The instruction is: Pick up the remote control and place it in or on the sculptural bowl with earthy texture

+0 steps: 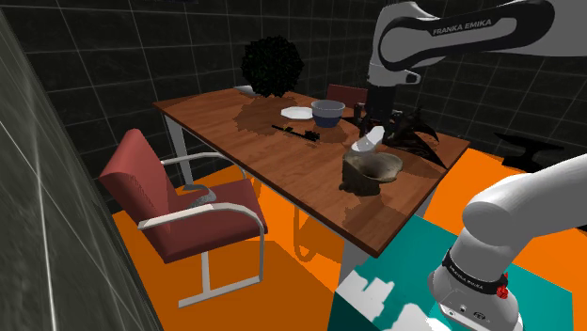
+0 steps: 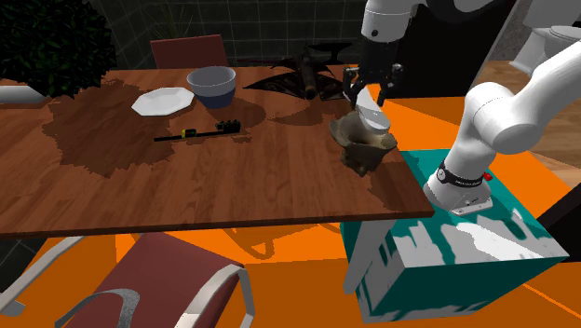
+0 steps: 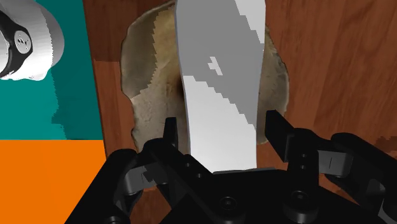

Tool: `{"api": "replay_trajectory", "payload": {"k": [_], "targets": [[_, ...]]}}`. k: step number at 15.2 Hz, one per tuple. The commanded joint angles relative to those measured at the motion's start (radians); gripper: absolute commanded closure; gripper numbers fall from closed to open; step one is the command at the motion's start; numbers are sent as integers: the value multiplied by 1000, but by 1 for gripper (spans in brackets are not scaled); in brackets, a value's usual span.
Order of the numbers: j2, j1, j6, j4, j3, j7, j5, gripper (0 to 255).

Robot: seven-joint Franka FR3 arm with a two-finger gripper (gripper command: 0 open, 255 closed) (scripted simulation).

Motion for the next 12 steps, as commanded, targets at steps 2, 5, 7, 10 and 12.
{"api": "replay_trajectory", "payload": {"k": [2,5,7,10,12], "targets": [[2,1,42,-40,4,1,3,255],[6,2,84,-77,7,1,5,255],[9,3,110,-100,9,1,7,255],[9,3,110,-100,9,1,7,255],[9,3,110,-100,9,1,7,255]]}}
